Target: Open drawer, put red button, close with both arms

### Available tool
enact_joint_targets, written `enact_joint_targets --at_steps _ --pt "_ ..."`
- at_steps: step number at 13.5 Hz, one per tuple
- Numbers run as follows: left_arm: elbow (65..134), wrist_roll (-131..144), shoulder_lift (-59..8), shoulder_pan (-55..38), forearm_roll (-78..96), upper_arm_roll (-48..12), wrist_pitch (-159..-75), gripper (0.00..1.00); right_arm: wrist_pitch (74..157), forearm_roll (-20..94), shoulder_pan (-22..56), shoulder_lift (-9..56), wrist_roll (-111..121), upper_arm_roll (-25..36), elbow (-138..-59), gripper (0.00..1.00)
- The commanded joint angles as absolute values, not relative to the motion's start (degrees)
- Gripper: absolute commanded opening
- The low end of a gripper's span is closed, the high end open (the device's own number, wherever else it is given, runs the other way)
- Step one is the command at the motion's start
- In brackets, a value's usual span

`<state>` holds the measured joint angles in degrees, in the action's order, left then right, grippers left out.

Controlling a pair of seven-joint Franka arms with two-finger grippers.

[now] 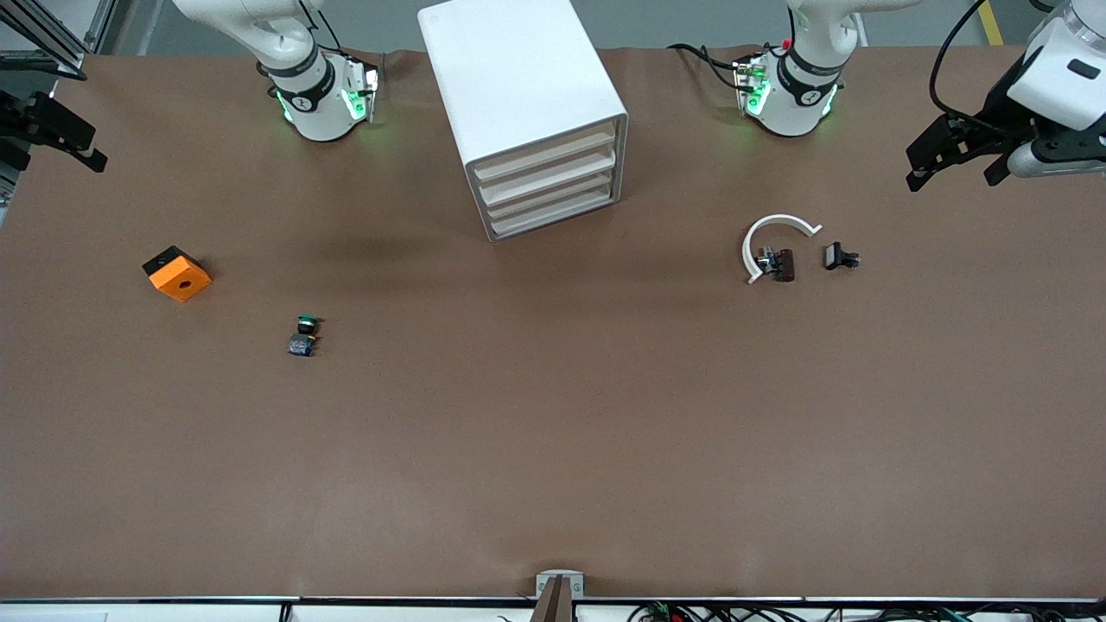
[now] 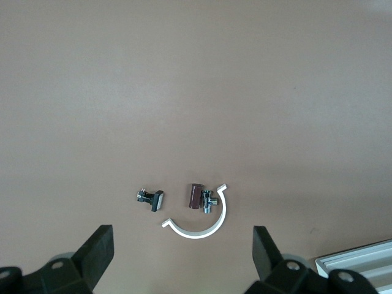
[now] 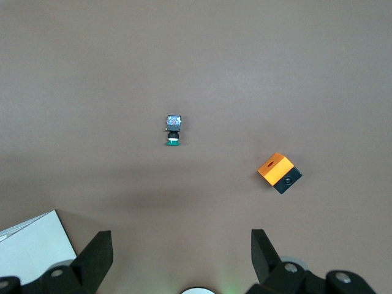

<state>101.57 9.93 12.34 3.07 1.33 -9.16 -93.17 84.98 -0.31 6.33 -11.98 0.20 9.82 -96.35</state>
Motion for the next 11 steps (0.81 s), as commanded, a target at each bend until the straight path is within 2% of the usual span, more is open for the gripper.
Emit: enact_joint_targets --at_steps 1,4,11 --pt "98.89 8.61 10.20 4.13 0.35 -9.40 -92.55 1.00 83.41 -1.49 5.62 -11.43 0.53 9.49 -95.01 1.00" --pt "96.07 8.79 8.35 5.19 0.26 -9.49 -89.31 1.00 82.88 -1.67 5.54 -11.34 0.53 9.49 -95.10 1.00" --pt "95.63 8.53 8.26 5.10 -0.97 -9.58 -85.96 1.00 81.74 -4.31 5.89 -10.63 0.53 9.32 -94.57 1.00"
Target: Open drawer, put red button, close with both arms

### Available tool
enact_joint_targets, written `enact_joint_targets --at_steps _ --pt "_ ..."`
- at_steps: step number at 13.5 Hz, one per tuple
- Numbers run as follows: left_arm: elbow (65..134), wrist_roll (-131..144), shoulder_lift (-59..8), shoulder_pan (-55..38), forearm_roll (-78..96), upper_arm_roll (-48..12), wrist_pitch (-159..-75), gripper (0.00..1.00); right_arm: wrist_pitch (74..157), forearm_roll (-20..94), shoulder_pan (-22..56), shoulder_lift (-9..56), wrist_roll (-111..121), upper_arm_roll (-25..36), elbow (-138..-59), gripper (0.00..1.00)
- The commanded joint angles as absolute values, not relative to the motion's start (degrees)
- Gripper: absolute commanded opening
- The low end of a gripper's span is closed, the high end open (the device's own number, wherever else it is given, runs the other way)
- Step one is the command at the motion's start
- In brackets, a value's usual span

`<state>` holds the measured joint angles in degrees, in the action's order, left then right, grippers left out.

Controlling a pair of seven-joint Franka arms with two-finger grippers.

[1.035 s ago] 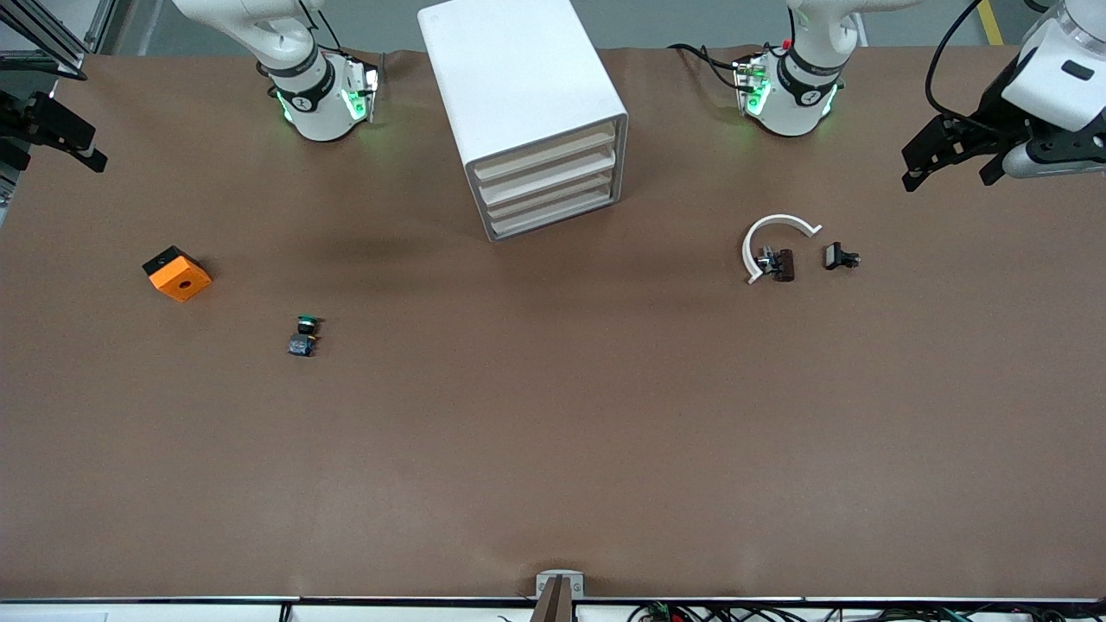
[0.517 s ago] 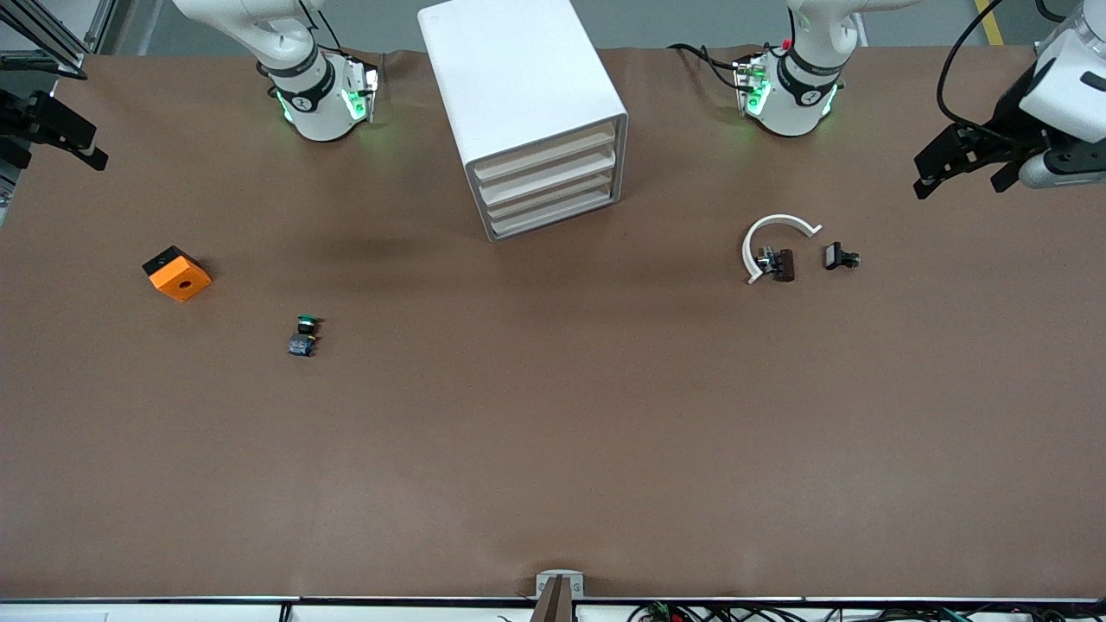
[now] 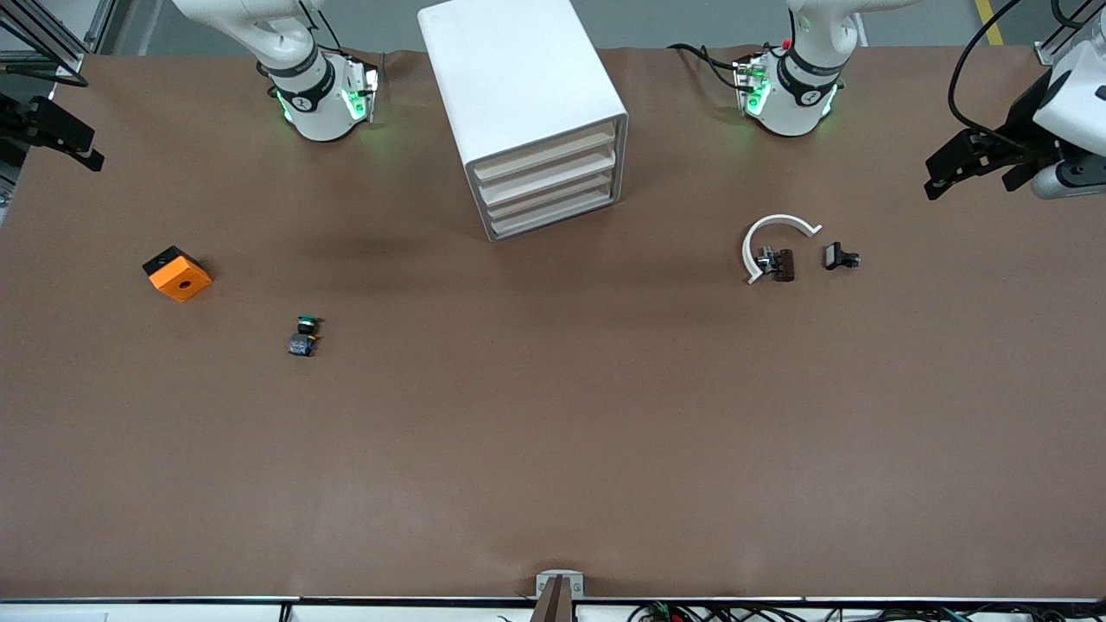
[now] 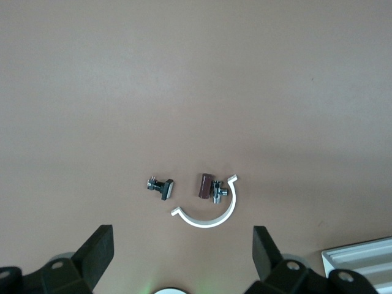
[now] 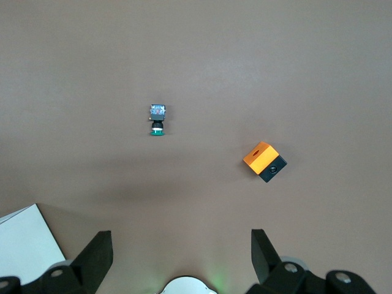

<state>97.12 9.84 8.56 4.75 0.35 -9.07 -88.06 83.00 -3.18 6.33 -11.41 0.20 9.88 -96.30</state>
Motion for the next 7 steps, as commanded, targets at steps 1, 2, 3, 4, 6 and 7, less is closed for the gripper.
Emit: enact_joint_targets --at_steps 1,2,3,4,6,7 --pt "95.63 8.53 8.26 5.10 -0.97 -9.58 -85.96 1.00 81.83 -4.31 5.89 -10.63 0.53 9.32 -94.57 1.00" --pt "95.54 8.53 8.26 5.10 -0.97 -9.58 -85.96 1.00 81.83 -4.31 5.89 -10.63 0.53 9.32 -94.57 1.00" --pt "95.19 8.53 8.17 5.10 -0.97 -9.75 -85.96 1.00 81.83 -4.31 5.89 -10.63 0.53 9.32 -94.57 1.00" --pt "95.10 8.53 8.17 5.01 -0.97 -9.84 -85.87 1.00 81.83 -4.31 5.98 -10.63 0.53 9.32 -94.57 1.00" --pt "95.10 8.53 8.17 5.01 -0.97 -9.93 -85.87 1.00 81.83 -4.22 5.98 -10.63 0.53 9.32 -94.48 1.00" --pt "95.10 8.44 8.26 5.01 -0.97 -9.93 -85.87 1.00 81.83 -4.22 5.98 -10.63 0.53 9.32 -94.48 1.00"
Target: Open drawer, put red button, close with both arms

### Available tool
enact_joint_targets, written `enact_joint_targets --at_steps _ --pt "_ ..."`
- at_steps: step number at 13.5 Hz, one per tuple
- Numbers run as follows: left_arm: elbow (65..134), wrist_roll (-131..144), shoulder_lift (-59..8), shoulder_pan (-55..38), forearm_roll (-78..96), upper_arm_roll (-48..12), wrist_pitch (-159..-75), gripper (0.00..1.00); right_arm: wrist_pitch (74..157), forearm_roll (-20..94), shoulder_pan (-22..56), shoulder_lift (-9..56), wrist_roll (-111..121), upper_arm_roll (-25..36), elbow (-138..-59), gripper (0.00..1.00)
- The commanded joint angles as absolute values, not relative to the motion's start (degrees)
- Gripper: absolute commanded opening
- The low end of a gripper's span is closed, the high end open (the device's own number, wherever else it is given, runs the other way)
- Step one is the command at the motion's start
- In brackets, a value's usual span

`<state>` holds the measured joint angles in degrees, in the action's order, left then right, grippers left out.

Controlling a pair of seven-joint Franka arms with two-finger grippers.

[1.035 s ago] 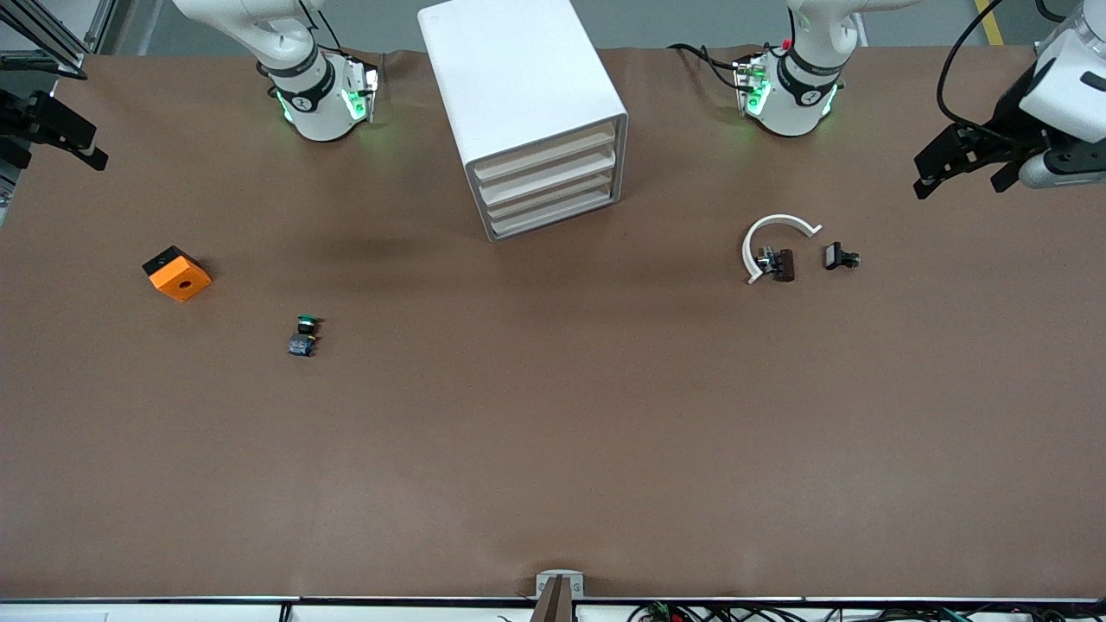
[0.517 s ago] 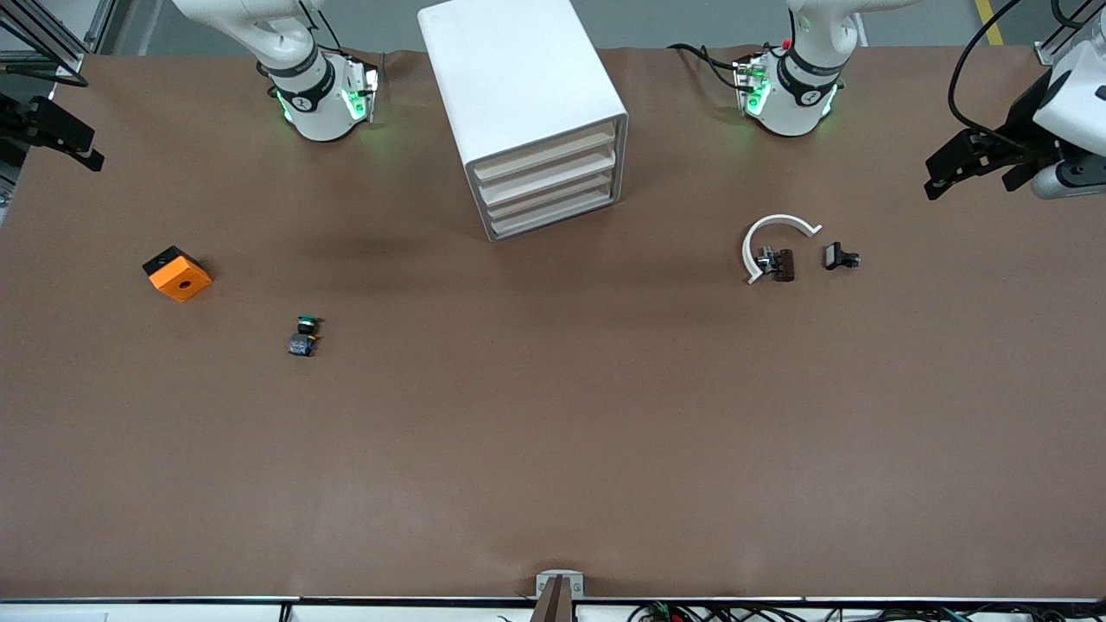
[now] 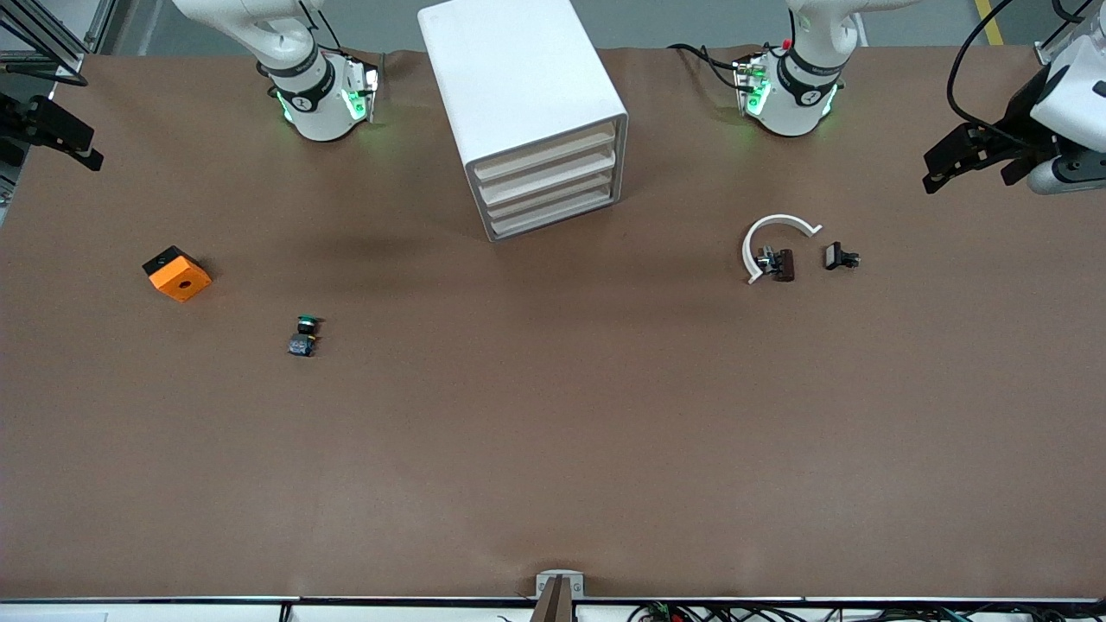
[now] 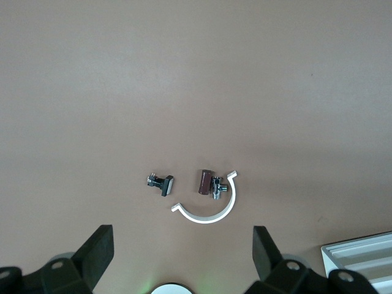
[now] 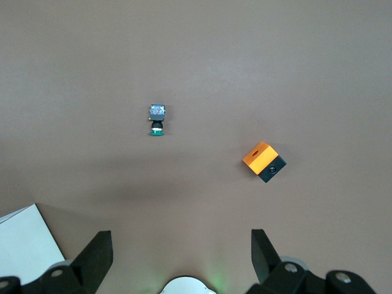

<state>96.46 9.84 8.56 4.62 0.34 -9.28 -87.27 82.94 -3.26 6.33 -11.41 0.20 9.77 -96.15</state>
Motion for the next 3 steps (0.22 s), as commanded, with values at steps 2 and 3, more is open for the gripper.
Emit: enact_joint_targets --at_steps 2,3 --pt "95.10 8.53 8.17 5.01 -0.97 -10.11 -85.52 1.00 81.83 -4.22 5.98 -10.63 0.53 9.32 -94.48 1.00" --pt "95.18 8.44 8.17 5.01 -0.97 -10.11 -85.52 1.00 81.83 -4.22 5.98 -10.63 0.53 9.32 -94.48 1.00"
